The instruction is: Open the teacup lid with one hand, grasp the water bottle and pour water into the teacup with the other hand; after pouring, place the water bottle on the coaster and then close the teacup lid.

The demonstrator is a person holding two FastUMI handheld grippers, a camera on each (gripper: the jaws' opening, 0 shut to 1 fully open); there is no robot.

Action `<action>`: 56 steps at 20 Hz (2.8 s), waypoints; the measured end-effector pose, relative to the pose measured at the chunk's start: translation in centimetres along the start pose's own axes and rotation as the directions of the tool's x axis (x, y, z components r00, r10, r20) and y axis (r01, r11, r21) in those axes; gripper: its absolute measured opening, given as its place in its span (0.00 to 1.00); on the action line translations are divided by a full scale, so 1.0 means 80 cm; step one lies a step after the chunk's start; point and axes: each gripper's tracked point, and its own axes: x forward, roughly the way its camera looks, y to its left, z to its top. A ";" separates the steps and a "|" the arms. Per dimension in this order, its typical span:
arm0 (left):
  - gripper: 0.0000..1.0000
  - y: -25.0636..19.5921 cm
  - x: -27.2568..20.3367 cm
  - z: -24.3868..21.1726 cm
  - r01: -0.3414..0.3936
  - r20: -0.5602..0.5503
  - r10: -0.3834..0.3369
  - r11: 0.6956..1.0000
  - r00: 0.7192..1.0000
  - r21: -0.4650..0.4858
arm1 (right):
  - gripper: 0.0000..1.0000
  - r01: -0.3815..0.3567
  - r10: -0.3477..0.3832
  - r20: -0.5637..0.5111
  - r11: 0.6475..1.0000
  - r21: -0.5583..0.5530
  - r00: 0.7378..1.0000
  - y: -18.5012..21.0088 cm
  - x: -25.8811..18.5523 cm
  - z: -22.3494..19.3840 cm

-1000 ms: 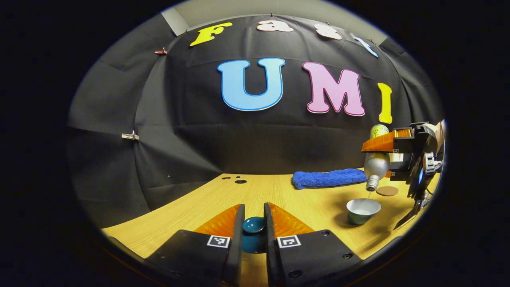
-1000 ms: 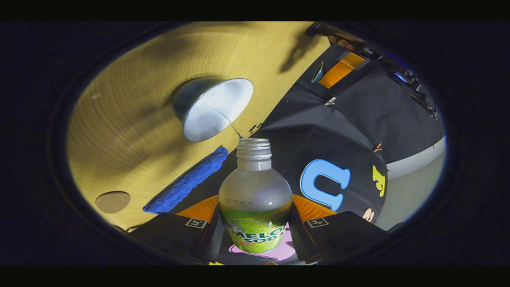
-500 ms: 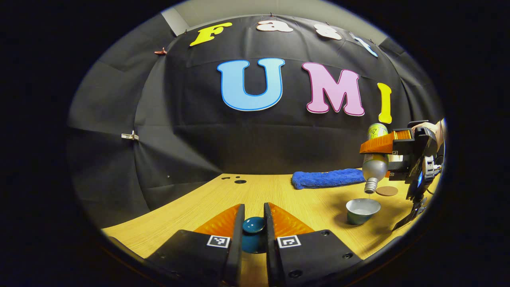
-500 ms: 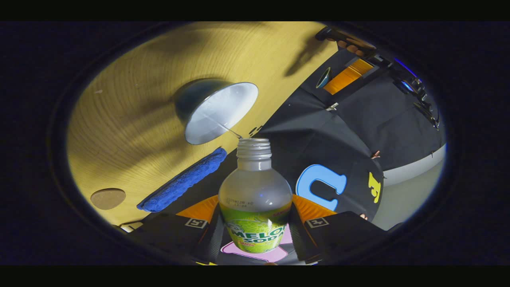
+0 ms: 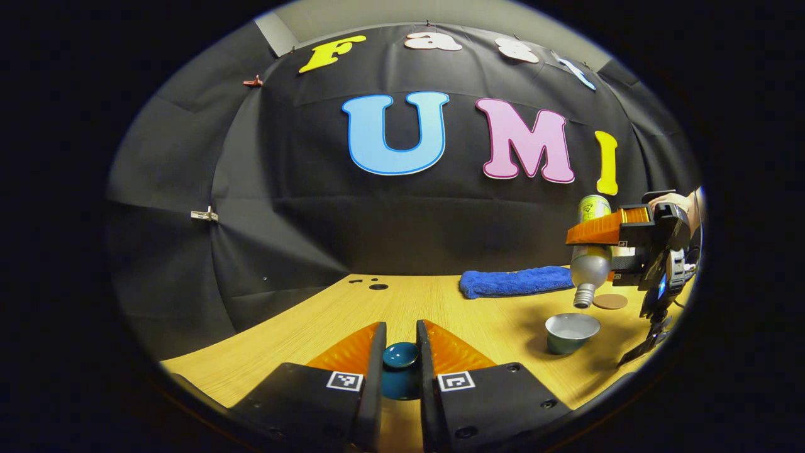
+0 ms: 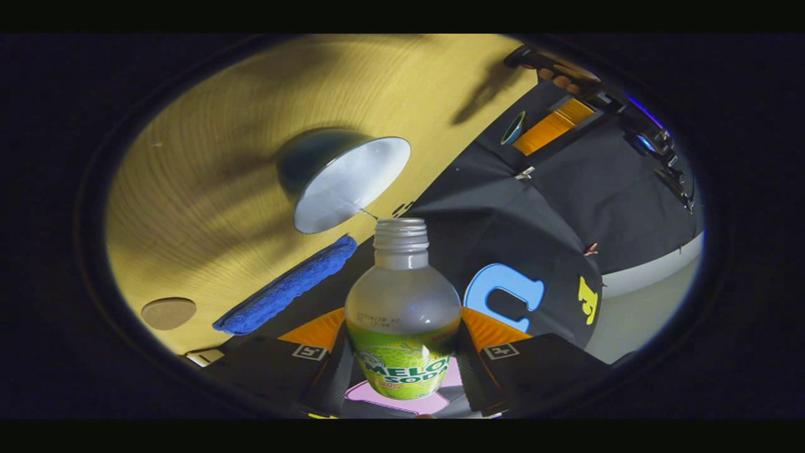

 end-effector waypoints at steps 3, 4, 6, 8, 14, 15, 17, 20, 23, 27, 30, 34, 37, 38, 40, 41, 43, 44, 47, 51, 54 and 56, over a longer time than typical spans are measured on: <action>0.29 0.000 0.000 0.000 0.000 0.000 0.000 1.000 1.000 0.000 | 0.74 0.001 -0.001 -0.003 1.000 -0.001 1.000 0.000 -0.002 -0.002; 0.29 0.000 0.000 0.000 0.000 0.000 0.000 1.000 1.000 0.000 | 0.74 0.002 -0.002 -0.003 1.000 -0.001 1.000 -0.001 -0.004 -0.002; 0.29 0.000 -0.001 0.000 0.000 0.000 0.000 1.000 1.000 0.000 | 0.74 0.004 -0.004 0.002 1.000 -0.009 1.000 -0.004 -0.007 -0.002; 0.29 -0.001 -0.001 -0.001 -0.001 0.001 0.001 1.000 1.000 0.000 | 0.74 0.008 -0.008 -0.001 1.000 -0.008 1.000 -0.008 -0.012 -0.005; 0.29 0.000 -0.001 -0.001 0.001 0.002 -0.001 1.000 1.000 0.000 | 0.74 0.017 -0.012 -0.078 0.998 0.064 0.997 -0.015 -0.031 -0.032; 0.29 0.000 0.000 0.000 0.001 0.002 -0.001 1.000 1.000 0.000 | 0.74 0.027 -0.021 -0.086 0.997 0.068 0.996 -0.018 -0.039 -0.036; 0.29 0.000 -0.001 0.000 0.001 0.003 -0.001 1.000 1.000 0.001 | 0.74 0.045 -0.033 -0.114 0.993 0.109 0.993 -0.019 -0.058 -0.045; 0.29 -0.001 -0.002 -0.001 -0.003 0.002 0.003 1.000 1.000 0.001 | 0.75 0.063 -0.020 -0.176 0.968 0.243 0.984 -0.010 -0.086 -0.060; 0.29 -0.003 -0.002 0.000 0.003 0.003 -0.003 1.000 1.000 0.001 | 0.75 0.094 0.018 -0.254 0.902 0.422 0.967 0.008 -0.109 -0.080; 0.29 -0.011 -0.003 0.001 0.039 0.003 -0.039 0.999 0.999 0.001 | 0.75 0.167 0.031 -0.337 0.825 0.539 0.941 0.018 -0.146 -0.111; 0.29 -0.031 -0.001 0.002 0.065 -0.002 -0.065 0.997 0.998 -0.028 | 0.72 0.201 0.086 -0.375 0.723 0.661 0.923 0.042 -0.180 -0.124; 0.29 -0.057 -0.006 0.032 0.083 0.033 -0.082 0.996 0.996 -0.017 | 0.72 0.268 0.186 -0.397 0.483 0.833 0.899 0.067 -0.200 -0.136; 0.29 -0.076 -0.016 0.051 0.093 0.050 -0.094 0.995 0.994 0.029 | 0.75 0.333 0.212 -0.381 0.232 0.914 0.900 0.061 -0.201 -0.134; 0.29 -0.083 -0.019 0.055 0.097 0.053 -0.099 0.994 0.994 0.044 | 0.75 0.357 0.203 -0.382 0.150 0.922 0.902 0.055 -0.202 -0.135; 0.26 -0.090 -0.026 0.060 0.095 0.058 -0.098 0.994 0.994 0.049 | 0.75 0.377 0.179 -0.368 -0.015 0.926 0.912 0.049 -0.206 -0.127; 0.26 -0.097 -0.030 0.063 0.104 0.061 -0.106 0.994 0.993 0.039 | 0.75 0.378 0.173 -0.360 -0.087 0.922 0.917 0.049 -0.206 -0.123; 0.29 -0.112 -0.038 0.067 0.125 0.058 -0.127 0.992 0.990 0.029 | 0.75 0.373 0.147 -0.349 -0.186 0.909 0.925 0.049 -0.197 -0.117; 0.29 -0.115 -0.041 0.069 0.129 0.060 -0.131 0.991 0.990 0.035 | 0.75 0.363 0.128 -0.342 -0.215 0.907 0.931 0.048 -0.193 -0.116; 0.29 -0.126 -0.052 0.075 0.137 0.069 -0.140 0.990 0.988 0.041 | 0.75 0.322 0.093 -0.312 -0.395 0.860 0.946 0.050 -0.187 -0.112; 0.31 -0.140 -0.058 0.069 0.182 0.060 -0.181 0.983 0.982 -0.008 | 0.75 0.258 0.091 -0.255 -0.593 0.762 0.963 0.071 -0.173 -0.102; 0.29 -0.136 -0.058 0.064 0.173 0.053 -0.171 0.984 0.984 -0.033 | 0.75 0.245 0.111 -0.246 -0.743 0.624 0.963 0.087 -0.157 -0.108; 0.31 -0.137 -0.056 0.061 0.174 0.047 -0.172 0.984 0.984 -0.040 | 0.75 0.288 0.150 -0.281 -0.778 0.558 0.948 0.108 -0.149 -0.118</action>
